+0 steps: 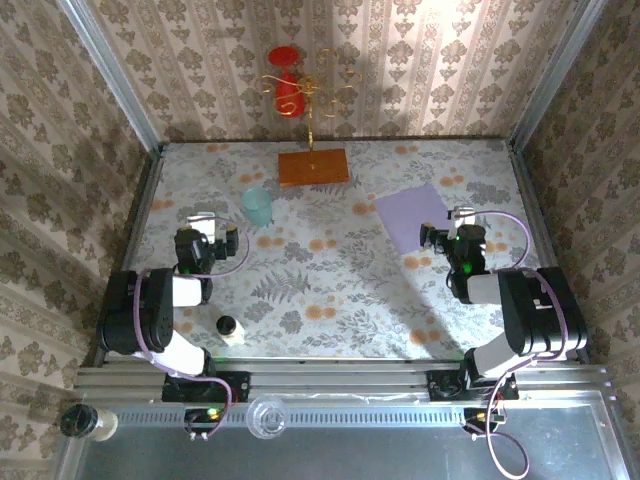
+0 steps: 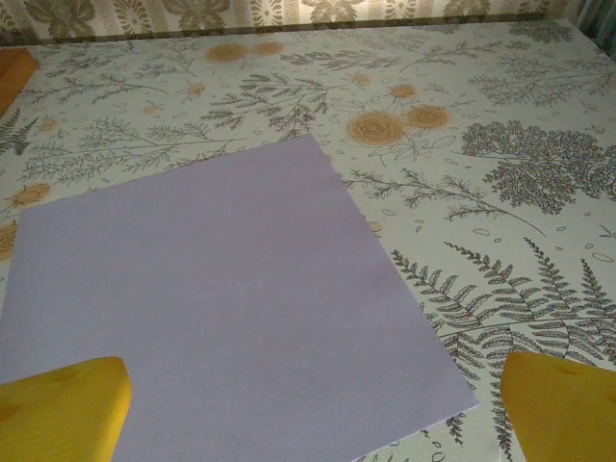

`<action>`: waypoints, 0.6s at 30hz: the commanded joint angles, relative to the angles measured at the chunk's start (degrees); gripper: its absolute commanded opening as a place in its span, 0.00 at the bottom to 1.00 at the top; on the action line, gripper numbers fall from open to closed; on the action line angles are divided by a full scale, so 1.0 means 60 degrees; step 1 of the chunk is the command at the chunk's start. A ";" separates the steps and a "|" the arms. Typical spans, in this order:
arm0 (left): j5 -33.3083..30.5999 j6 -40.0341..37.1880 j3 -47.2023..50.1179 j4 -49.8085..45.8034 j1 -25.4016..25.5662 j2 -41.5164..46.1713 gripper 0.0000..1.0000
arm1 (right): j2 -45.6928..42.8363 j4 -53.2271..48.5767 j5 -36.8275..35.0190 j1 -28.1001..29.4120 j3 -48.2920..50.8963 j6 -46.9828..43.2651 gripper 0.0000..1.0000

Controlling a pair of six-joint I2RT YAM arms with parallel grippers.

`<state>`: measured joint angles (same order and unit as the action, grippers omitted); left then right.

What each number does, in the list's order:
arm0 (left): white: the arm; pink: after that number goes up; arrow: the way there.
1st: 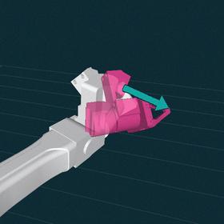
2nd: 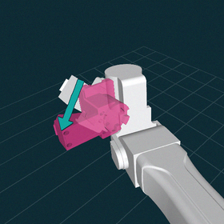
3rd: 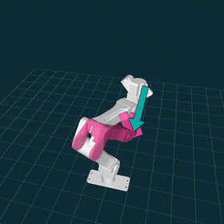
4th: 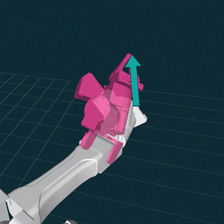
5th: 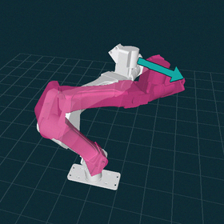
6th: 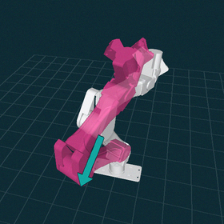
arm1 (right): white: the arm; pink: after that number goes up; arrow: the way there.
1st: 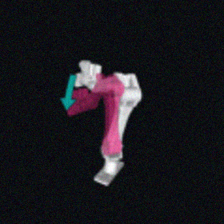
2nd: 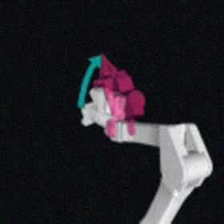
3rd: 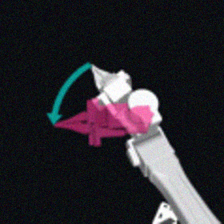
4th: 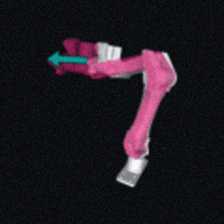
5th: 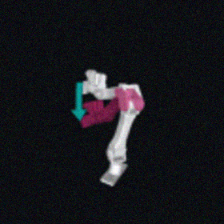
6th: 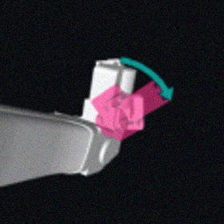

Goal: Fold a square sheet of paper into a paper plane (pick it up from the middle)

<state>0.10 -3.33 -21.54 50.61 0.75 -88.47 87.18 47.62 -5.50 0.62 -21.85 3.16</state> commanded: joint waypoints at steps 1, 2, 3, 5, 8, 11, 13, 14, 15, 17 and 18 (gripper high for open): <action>-0.0097 -0.0170 -0.0189 0.0277 0.0070 -0.0130 1.00 | 0.0117 0.0278 -0.0008 0.0057 -0.0263 -0.0103 1.00; -0.0104 -0.0174 -0.0189 0.0268 0.0083 -0.0138 1.00 | 0.0125 0.0282 -0.0005 0.0060 -0.0259 -0.0102 1.00; -0.0091 -0.0177 -0.0189 0.0276 0.0079 -0.0138 1.00 | 0.0105 0.0281 -0.0014 0.0057 -0.0256 -0.0102 1.00; -0.0068 -0.0166 -0.0203 0.0266 0.0062 -0.0138 1.00 | 0.0112 0.0291 -0.0007 0.0058 -0.0243 -0.0102 1.00; -0.0090 -0.0159 -0.0200 0.0266 0.0050 -0.0132 1.00 | 0.0118 0.0289 -0.0007 0.0057 -0.0262 -0.0102 1.00; -0.0114 -0.0102 -0.0204 0.0250 0.0021 -0.0133 1.00 | 0.0121 0.0238 -0.0006 0.0043 -0.0285 -0.0087 1.00; -0.0111 -0.0096 -0.0219 0.0238 0.0017 -0.0137 1.00 | 0.0134 0.0209 -0.0007 0.0043 -0.0299 -0.0087 1.00; -0.0115 -0.0104 -0.0219 0.0237 0.0015 -0.0131 1.00 | 0.0133 0.0209 -0.0007 0.0043 -0.0299 -0.0087 1.00; -0.0119 -0.0099 -0.0218 0.0237 0.0021 -0.0133 1.00 | 0.0134 0.0209 -0.0007 0.0044 -0.0299 -0.0087 1.00; -0.0126 -0.0102 -0.0219 0.0237 0.0008 -0.0132 1.00 | 0.0137 0.0209 -0.0007 0.0043 -0.0299 -0.0087 1.00; -0.0120 -0.0101 -0.0217 0.0237 0.0020 -0.0125 1.00 | 0.0134 0.0209 -0.0006 0.0043 -0.0303 -0.0087 1.00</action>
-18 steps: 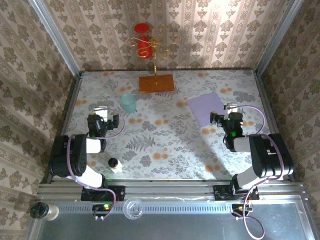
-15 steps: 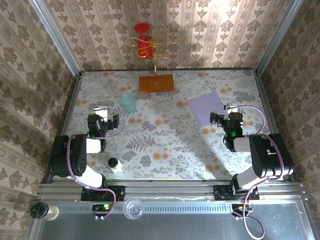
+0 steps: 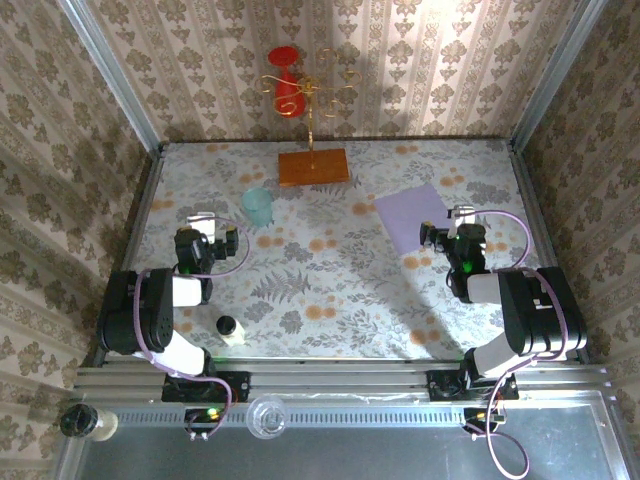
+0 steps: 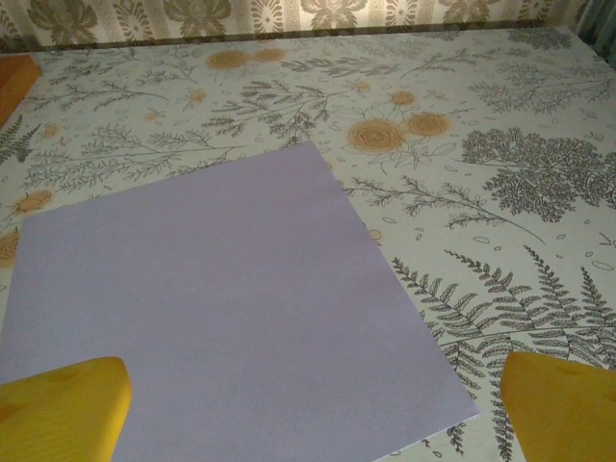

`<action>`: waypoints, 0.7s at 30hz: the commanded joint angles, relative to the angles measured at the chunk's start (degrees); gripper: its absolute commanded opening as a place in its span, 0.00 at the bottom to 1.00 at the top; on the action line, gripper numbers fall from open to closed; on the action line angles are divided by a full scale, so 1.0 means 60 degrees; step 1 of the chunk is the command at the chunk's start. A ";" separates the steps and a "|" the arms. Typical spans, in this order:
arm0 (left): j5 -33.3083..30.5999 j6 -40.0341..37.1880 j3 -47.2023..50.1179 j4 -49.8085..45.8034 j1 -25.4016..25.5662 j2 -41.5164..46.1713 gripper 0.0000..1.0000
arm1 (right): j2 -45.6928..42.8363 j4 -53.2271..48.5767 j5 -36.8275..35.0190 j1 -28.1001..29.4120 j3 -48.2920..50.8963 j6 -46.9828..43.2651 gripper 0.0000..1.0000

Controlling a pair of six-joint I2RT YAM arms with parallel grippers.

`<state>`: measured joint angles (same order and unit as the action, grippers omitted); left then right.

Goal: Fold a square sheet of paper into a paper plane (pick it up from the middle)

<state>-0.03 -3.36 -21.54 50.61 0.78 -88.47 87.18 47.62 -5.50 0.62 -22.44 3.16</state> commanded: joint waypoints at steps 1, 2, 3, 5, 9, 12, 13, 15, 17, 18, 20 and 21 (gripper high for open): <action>-0.0103 -0.0097 -0.0230 0.0237 0.0017 -0.0133 1.00 | 0.0133 0.0209 -0.0007 0.0056 -0.0201 -0.0087 1.00; -0.0107 -0.0089 -0.0219 0.0237 0.0009 -0.0127 1.00 | 0.0134 0.0209 -0.0007 0.0043 -0.0198 -0.0085 1.00; -0.0108 -0.0099 -0.0220 0.0236 0.0028 -0.0137 1.00 | 0.0134 0.0209 -0.0007 0.0043 -0.0201 -0.0096 1.00; -0.0102 -0.0100 -0.0219 0.0237 0.0015 -0.0138 1.00 | 0.0134 0.0209 -0.0007 0.0050 -0.0201 -0.0101 1.00; -0.0169 -0.0096 -0.0190 0.0274 0.0031 -0.0126 1.00 | 0.0120 0.0244 -0.0007 0.0051 -0.0179 -0.0109 1.00; -0.0458 0.0019 0.0166 0.1001 0.0033 -0.0124 1.00 | 0.0065 0.0422 -0.0106 0.0043 -0.0078 -0.0054 1.00; -0.0520 0.0049 0.0433 0.1456 0.0046 -0.0070 1.00 | -0.0119 0.0394 -0.0227 0.0050 -0.0048 -0.0007 1.00; -0.0735 0.0046 0.0841 0.2023 0.0100 0.0178 1.00 | -0.0922 -0.0442 -0.0241 0.0059 -0.0138 -0.0034 1.00; -0.0967 0.0084 0.0925 0.1726 0.0130 0.0729 1.00 | -0.1801 -0.1416 -0.0335 0.0057 -0.0353 -0.0001 1.00; -0.1105 0.0091 0.0838 0.1203 0.0147 0.1123 1.00 | -0.2167 -0.1837 -0.0435 0.0072 -0.0465 0.0033 1.00; -0.1328 0.0060 0.0496 0.0019 0.0239 0.1837 1.00 | -0.2753 -0.2514 -0.0697 0.0076 -0.0700 0.0550 1.00; -0.1483 0.0025 0.0214 -0.0747 0.0315 0.2186 1.00 | -0.3030 -0.2922 -0.0674 0.0073 -0.0882 0.0883 1.00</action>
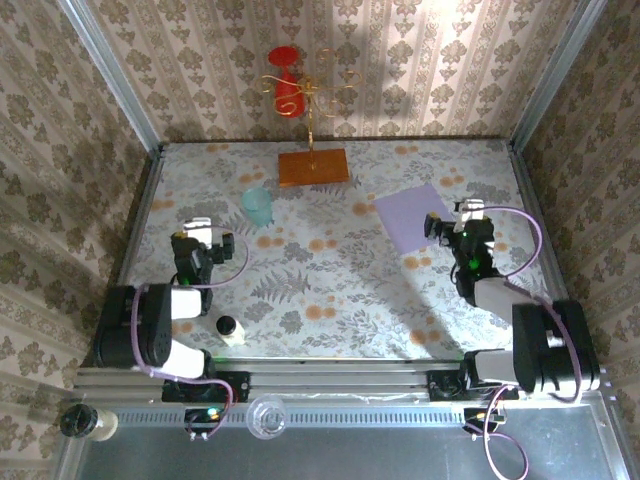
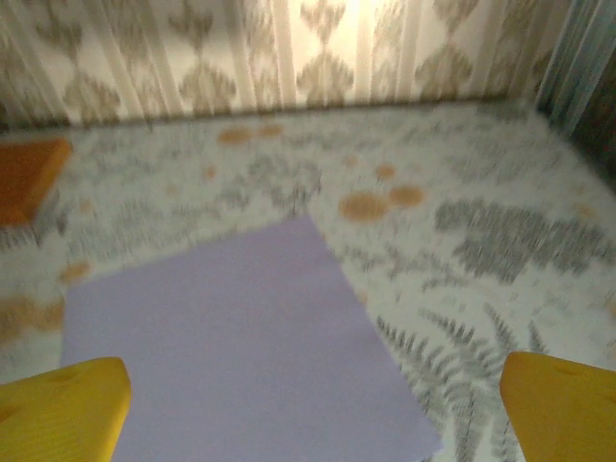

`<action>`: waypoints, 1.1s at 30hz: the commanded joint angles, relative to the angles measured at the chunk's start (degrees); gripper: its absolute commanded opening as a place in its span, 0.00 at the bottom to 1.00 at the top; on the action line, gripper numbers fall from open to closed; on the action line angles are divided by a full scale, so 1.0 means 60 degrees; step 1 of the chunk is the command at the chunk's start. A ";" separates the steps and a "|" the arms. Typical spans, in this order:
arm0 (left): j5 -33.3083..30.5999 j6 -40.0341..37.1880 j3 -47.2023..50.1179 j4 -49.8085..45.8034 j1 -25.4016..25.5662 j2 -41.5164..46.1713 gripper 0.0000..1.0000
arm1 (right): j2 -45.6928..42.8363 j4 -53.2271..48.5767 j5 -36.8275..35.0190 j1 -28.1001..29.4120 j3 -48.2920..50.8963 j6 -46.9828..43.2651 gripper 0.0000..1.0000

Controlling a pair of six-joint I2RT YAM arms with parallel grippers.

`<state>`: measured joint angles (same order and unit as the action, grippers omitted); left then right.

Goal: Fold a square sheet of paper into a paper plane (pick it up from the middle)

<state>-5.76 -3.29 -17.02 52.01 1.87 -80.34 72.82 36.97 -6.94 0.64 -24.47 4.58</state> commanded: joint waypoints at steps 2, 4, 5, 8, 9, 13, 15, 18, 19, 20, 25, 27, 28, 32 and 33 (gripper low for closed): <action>-0.0938 0.0367 -0.1192 -0.2524 0.0280 0.1401 1.00 | -0.0993 -0.2128 -0.0381 0.0072 -0.1073 0.1418 1.00; -0.1294 0.1548 -0.1995 -0.4205 0.0304 0.1926 1.00 | -0.1178 -0.4107 -0.0644 0.0078 -0.2044 0.2715 1.00; -0.1368 0.2160 -0.2328 -0.4986 0.0303 0.2096 1.00 | -0.1137 -0.5189 -0.0731 0.0081 -0.2531 0.3214 1.00; -0.0809 0.3686 -0.3543 -0.7205 0.0275 0.2347 1.00 | -0.0470 -0.7576 0.0192 0.0069 -0.4089 0.3633 1.00; -0.0201 0.4084 -0.3859 -0.7716 0.0207 0.2319 1.00 | -0.0152 -0.8018 0.0561 0.0070 -0.4519 0.3734 1.00; 0.2522 0.5025 -0.4807 -0.8724 -0.0020 0.1842 1.00 | 0.1320 -0.9041 0.1920 0.0068 -0.5669 0.4280 1.00; 0.3406 0.5193 -0.5046 -0.8726 0.0135 0.1538 1.00 | 0.2060 -0.9463 0.2480 0.0068 -0.6190 0.4456 0.96; 0.3363 0.5138 -0.5450 -0.9180 0.0634 0.1245 1.00 | 0.3189 -1.0242 0.2979 0.0072 -0.6989 0.4585 0.80; 0.3218 0.5119 -0.5596 -0.9335 0.0796 0.1156 1.00 | 0.3582 -1.0455 0.3071 0.0083 -0.7216 0.4627 0.76; 0.3135 0.5104 -0.5734 -0.9445 0.0905 0.1072 1.00 | 0.3912 -1.0599 0.3178 0.0082 -0.7416 0.4638 0.72; 0.3032 0.5085 -0.6263 -0.9684 0.1548 0.0450 1.00 | 0.5501 -1.1244 0.3152 0.0197 -0.8322 0.4804 0.49; 0.3067 0.5079 -0.6512 -0.9839 0.1778 0.0139 1.00 | 0.5892 -1.1239 0.2998 0.0291 -0.8610 0.4812 0.44; 0.3082 0.5068 -0.6651 -0.9950 0.1905 -0.0023 1.00 | 0.6050 -1.1521 0.2888 0.0346 -0.8722 0.4832 0.42; 0.3209 0.5104 -0.7018 -1.0176 0.2254 -0.0511 1.00 | 0.6622 -1.1763 0.2695 0.0505 -0.9137 0.4764 0.39; 0.3291 0.5105 -0.7086 -1.0199 0.2333 -0.0610 1.00 | 0.6752 -1.1875 0.2691 0.0551 -0.9252 0.4732 0.39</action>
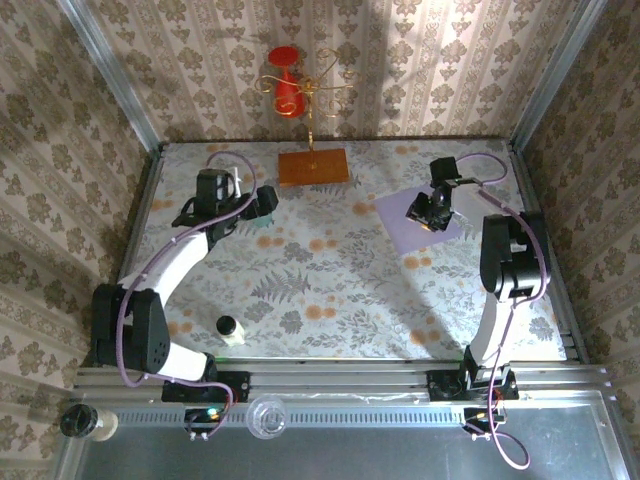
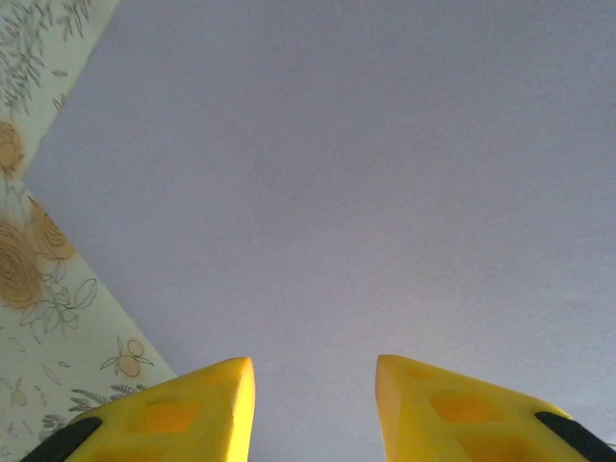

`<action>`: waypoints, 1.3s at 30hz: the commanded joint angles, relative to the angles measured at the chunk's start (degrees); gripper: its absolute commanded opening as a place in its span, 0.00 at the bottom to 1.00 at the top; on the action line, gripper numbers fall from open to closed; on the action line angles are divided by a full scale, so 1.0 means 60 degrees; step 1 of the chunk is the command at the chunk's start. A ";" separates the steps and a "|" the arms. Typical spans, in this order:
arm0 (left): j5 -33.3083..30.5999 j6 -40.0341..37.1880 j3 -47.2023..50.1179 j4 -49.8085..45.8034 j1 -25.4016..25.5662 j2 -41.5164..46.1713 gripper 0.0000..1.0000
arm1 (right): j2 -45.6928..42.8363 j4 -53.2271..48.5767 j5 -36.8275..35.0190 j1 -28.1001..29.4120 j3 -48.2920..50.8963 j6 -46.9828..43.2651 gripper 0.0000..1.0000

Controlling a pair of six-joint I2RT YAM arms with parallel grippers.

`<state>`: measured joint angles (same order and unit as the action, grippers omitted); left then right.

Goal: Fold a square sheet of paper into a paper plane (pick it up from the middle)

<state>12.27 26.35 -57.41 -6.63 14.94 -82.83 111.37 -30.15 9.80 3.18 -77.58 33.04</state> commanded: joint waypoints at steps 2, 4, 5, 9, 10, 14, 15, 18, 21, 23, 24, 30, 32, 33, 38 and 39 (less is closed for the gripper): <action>0.0337 0.0157 -0.0475 -0.0511 0.0286 -0.0373 1.00 | 0.0568 -0.0841 -0.0139 0.0194 -0.0558 -0.0037 0.39; 0.0443 0.0161 -0.0547 -0.0520 0.0383 -0.0526 1.00 | 0.0787 -0.1007 -0.0129 0.0279 -0.0703 -0.0113 0.39; 0.0477 0.0191 -0.0572 -0.0520 0.0414 -0.0563 1.00 | 0.0871 -0.1081 -0.0104 0.0324 -0.0752 -0.0162 0.39; 0.0669 0.0241 -0.0642 -0.0501 0.0505 -0.0712 1.00 | 0.1304 -0.1673 -0.0204 0.0685 -0.1171 -0.0595 0.40; 0.0761 0.0238 -0.0653 -0.0477 0.0513 -0.0765 1.00 | 0.1410 -0.1819 -0.0275 0.0803 -0.1245 -0.0687 0.40; 0.0928 0.0259 -0.0730 -0.0520 0.0536 -0.0873 1.00 | 0.1563 -0.2302 -0.0554 0.1263 -0.1408 -0.0974 0.40; 0.0932 0.0251 -0.0746 -0.0534 0.0552 -0.0905 1.00 | 0.1550 -0.2510 -0.0645 0.1419 -0.1460 -0.1073 0.40; 0.1015 0.0231 -0.0802 -0.0550 0.0600 -0.0986 1.00 | 0.1443 -0.2735 -0.0192 0.1832 -0.1370 -0.1387 0.42; 0.1115 0.0252 -0.0908 -0.0552 0.0666 -0.1143 1.00 | 0.1402 -0.2883 0.0024 0.2346 -0.1190 -0.1537 0.43; 0.1151 0.0278 -0.0967 -0.0558 0.0721 -0.1248 1.00 | 0.1316 -0.2681 0.0532 0.2674 -0.0831 -0.1552 0.42; 0.1148 0.0267 -0.0993 -0.0550 0.0770 -0.1296 1.00 | 0.1254 -0.2501 0.0867 0.2878 -0.0620 -0.1557 0.42; 0.1308 0.0402 -0.1091 -0.0497 0.0951 -0.1563 1.00 | 0.0743 -0.1891 0.2375 0.3705 0.0132 -0.2196 0.38; 0.1368 0.0370 -0.1154 -0.0477 0.1110 -0.1686 1.00 | 0.0594 -0.1784 0.2733 0.3784 0.0140 -0.2631 0.36; 0.1379 0.0383 -0.1197 -0.0476 0.1226 -0.1782 1.00 | 0.0507 -0.1800 0.2676 0.3780 0.0042 -0.2680 0.34; 0.1613 0.0441 -0.1582 -0.0451 0.1792 -0.2408 1.00 | -0.0492 -0.0776 0.1465 0.3527 0.0287 -0.1490 0.33; 0.1679 0.0478 -0.1628 -0.0422 0.2198 -0.2561 1.00 | -0.0717 -0.0395 0.1258 0.3415 0.0516 -0.1033 0.34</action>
<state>20.21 27.90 -64.97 -9.02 25.36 -96.55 112.44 -37.36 20.80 25.26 -76.20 21.56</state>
